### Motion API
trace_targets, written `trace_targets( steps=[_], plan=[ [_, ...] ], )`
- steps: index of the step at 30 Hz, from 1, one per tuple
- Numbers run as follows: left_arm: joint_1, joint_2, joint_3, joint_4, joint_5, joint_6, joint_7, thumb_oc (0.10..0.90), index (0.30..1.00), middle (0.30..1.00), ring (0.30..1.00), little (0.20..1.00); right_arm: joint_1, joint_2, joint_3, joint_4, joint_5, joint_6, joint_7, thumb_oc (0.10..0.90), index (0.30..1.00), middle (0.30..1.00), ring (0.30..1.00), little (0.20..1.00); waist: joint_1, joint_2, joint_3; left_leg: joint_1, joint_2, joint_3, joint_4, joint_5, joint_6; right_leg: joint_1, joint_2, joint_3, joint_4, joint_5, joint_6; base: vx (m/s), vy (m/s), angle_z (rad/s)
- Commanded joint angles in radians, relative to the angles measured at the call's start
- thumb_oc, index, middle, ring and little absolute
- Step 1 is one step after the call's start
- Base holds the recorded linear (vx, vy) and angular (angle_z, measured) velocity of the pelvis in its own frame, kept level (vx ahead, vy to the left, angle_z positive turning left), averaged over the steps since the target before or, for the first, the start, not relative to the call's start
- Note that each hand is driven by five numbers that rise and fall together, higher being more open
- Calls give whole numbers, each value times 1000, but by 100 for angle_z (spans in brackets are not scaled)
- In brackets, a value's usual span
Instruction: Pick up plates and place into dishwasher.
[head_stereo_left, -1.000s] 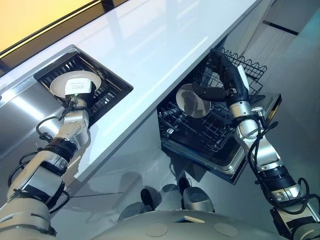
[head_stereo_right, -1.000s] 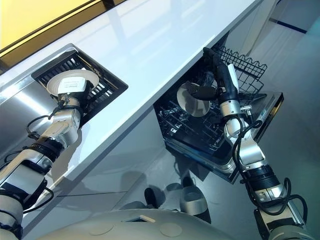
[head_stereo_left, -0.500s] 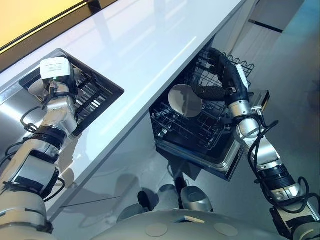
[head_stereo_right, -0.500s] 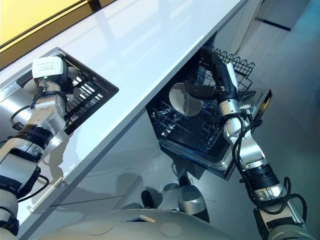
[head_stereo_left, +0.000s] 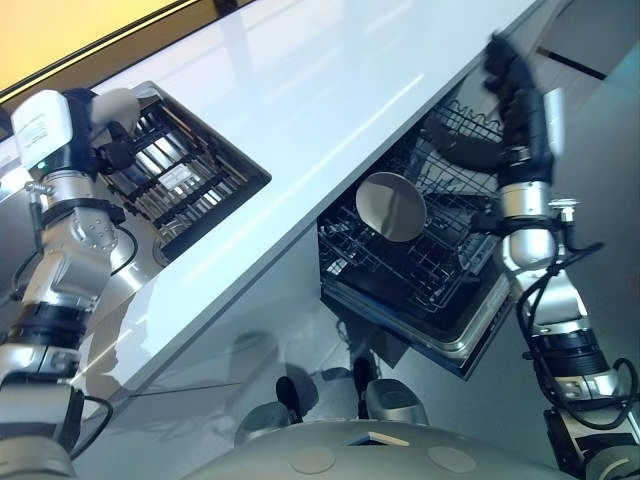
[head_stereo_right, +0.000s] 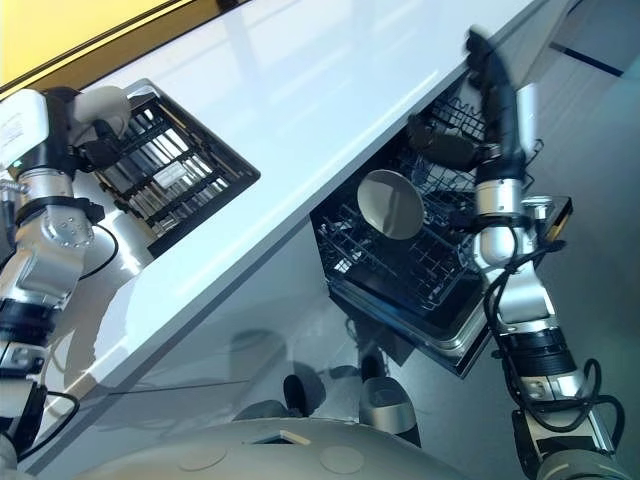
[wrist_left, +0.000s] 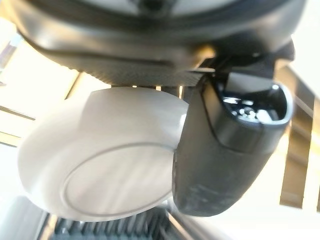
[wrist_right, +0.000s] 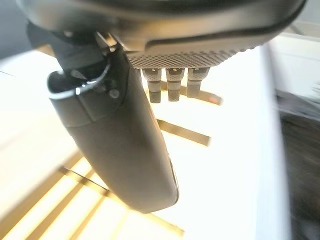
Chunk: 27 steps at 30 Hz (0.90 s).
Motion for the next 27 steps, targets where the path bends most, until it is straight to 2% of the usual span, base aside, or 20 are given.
trace_targets(
  steps=[1, 4, 7, 9, 12, 16, 18, 23, 24, 27],
  plan=[
    [-24, 34, 139, -167, 24, -177, 150, 100, 300, 300, 300, 200, -77, -64, -78, -137, -22, -141, -8, 800, 900, 900, 900, 900, 13, 13, -105, -27, -77, -53, 38, -84, 34, -22, 78, -21, 129, -114, 49, -51, 25, 17],
    [6, 1, 165, -231, 16, -257, 163, 100, 300, 300, 300, 200, -67, -61, -91, -165, -14, -153, 17, 800, 900, 900, 900, 900, 22, 9, -110, -26, -76, -62, 34, -81, 31, -19, 75, -22, 126, -115, 49, -23, 23, 21],
    [-1, -28, 146, -280, -56, -376, 115, 100, 300, 300, 300, 200, -76, -53, -75, -189, 3, -170, 86, 800, 900, 900, 900, 900, 32, 7, -119, -23, -75, -77, 28, -85, 27, -14, 72, -22, 124, -123, 50, -4, 19, 14],
    [-24, -50, 120, -308, -136, -430, 31, 100, 300, 300, 300, 200, -100, -48, -41, -204, 78, -143, 207, 800, 900, 900, 900, 900, 38, 6, -123, -26, -74, -83, 29, -81, 25, -17, 69, -25, 125, -121, 50, -9, 15, 17],
    [-67, -62, 66, -320, -270, -473, -100, 100, 300, 300, 300, 200, -136, -42, 27, -212, 212, -60, 323, 800, 900, 900, 900, 900, 45, 2, -128, -25, -72, -88, 26, -78, 22, -18, 66, -29, 127, -121, 51, -19, 9, 18],
    [-97, -80, 10, -310, -360, -525, -197, 100, 300, 300, 300, 200, -163, -16, 81, -192, 271, -35, 393, 800, 900, 900, 900, 900, 48, 0, -131, -24, -70, -89, 24, -76, 22, -19, 63, -31, 127, -119, 52, -12, 6, 11],
    [-132, -96, -54, -317, -493, -564, -333, 100, 300, 300, 300, 200, -204, -1, 121, -181, 287, -20, 415, 800, 900, 900, 900, 900, 50, 0, -136, -22, -69, -89, 20, -74, 24, -21, 61, -33, 128, -116, 54, 5, 13, 10],
    [-190, -136, -152, -339, -690, -553, -561, 100, 300, 300, 300, 200, -262, 23, 166, -166, 303, -2, 416, 800, 900, 900, 900, 900, 46, 1, -140, -19, -65, -80, 14, -71, 26, -24, 59, -31, 129, -112, 57, 12, 9, 6],
    [-217, -146, -192, -346, -778, -533, -665, 100, 300, 300, 300, 200, -285, 29, 182, -156, 313, 6, 416, 800, 900, 900, 900, 900, 43, 1, -143, -18, -64, -74, 13, -72, 28, -26, 57, -30, 130, -110, 59, 0, 0, 0],
    [-250, -143, -248, -364, -886, -450, -784, 100, 300, 300, 300, 200, -313, 32, 202, -132, 356, 27, 415, 800, 900, 900, 900, 900, 37, 3, -146, -13, -61, -64, 11, -75, 31, -29, 53, -30, 132, -107, 63, 0, 0, 0]
  ],
)
